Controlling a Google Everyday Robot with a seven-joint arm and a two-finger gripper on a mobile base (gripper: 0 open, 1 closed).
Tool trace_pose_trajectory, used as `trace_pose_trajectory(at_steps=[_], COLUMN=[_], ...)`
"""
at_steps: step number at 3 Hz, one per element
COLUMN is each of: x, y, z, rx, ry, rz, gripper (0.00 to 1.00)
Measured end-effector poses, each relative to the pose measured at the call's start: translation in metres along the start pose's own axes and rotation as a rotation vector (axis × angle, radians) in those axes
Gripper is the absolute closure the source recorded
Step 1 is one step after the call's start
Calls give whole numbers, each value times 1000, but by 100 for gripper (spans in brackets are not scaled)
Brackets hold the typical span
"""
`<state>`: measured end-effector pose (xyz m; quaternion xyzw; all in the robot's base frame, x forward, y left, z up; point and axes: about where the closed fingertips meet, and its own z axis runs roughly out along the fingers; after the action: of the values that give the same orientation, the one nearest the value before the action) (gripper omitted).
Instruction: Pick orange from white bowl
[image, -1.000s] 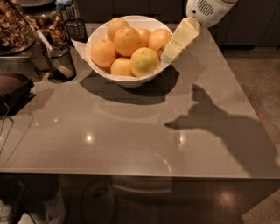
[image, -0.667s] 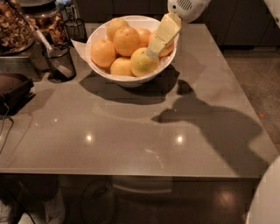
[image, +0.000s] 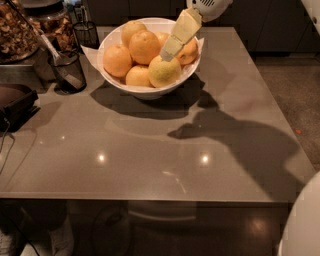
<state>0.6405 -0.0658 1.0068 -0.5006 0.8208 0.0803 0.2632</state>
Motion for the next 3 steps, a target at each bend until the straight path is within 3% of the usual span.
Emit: trace_pose_trajectory(at_steps=[2, 3], x=[-42, -48], y=[-7, -9], z=[26, 27], rx=[-45, -40], ry=[7, -4], rz=[-58, -60], gripper=[0, 0])
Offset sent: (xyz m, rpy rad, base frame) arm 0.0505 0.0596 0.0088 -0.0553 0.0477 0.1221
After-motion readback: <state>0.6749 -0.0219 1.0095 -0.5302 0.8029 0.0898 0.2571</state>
